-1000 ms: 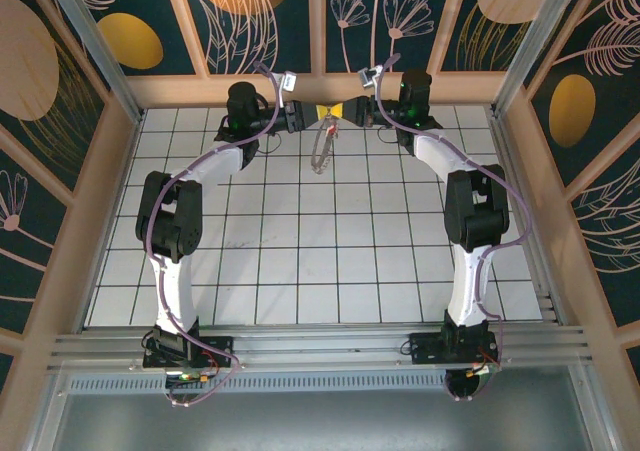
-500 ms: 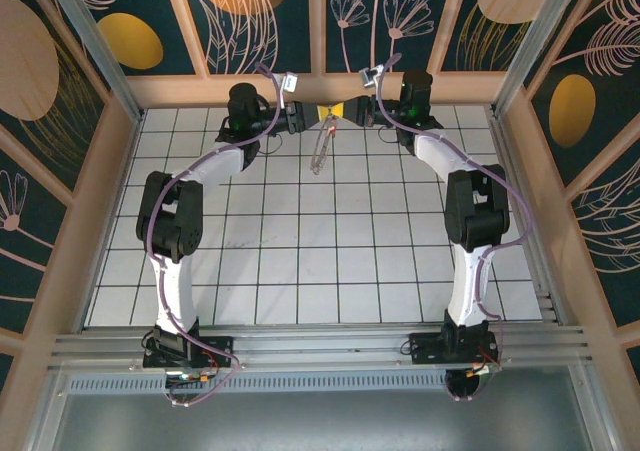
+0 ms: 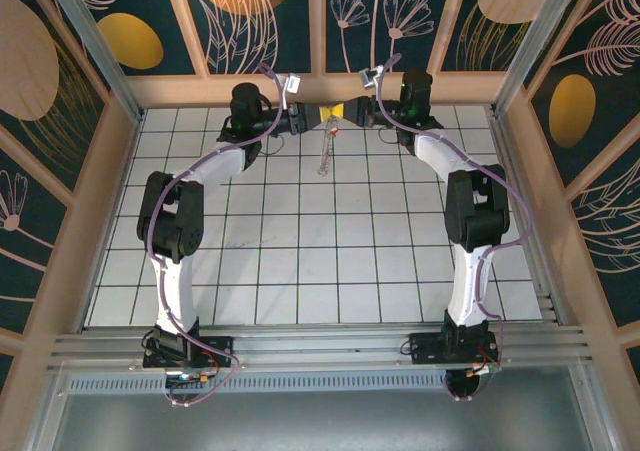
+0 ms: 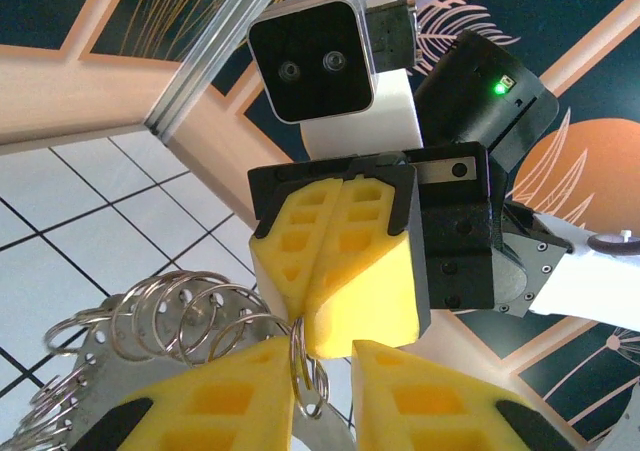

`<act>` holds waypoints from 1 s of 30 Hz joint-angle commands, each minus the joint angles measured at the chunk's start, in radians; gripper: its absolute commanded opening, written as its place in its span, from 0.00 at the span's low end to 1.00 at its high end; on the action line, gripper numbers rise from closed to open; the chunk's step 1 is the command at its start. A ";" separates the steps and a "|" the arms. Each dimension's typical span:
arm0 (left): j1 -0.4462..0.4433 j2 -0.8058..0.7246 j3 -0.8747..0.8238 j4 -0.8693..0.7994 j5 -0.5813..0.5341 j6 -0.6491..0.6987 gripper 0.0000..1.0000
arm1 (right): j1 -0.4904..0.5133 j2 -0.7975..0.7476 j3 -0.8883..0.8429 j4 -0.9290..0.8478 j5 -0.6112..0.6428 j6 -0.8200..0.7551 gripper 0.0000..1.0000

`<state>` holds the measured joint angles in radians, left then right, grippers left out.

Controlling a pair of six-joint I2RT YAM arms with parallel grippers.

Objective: Put the keys on the keyring

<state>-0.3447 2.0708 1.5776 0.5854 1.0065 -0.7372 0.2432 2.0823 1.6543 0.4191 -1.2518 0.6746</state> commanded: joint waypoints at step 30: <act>-0.035 0.007 -0.024 0.236 -0.045 -0.046 0.00 | -0.061 -0.183 -0.266 0.380 0.117 0.149 0.40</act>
<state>-0.3801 2.0716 1.5497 0.6971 0.9604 -0.7563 0.2085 1.9640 1.4403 0.6155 -1.1767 0.7460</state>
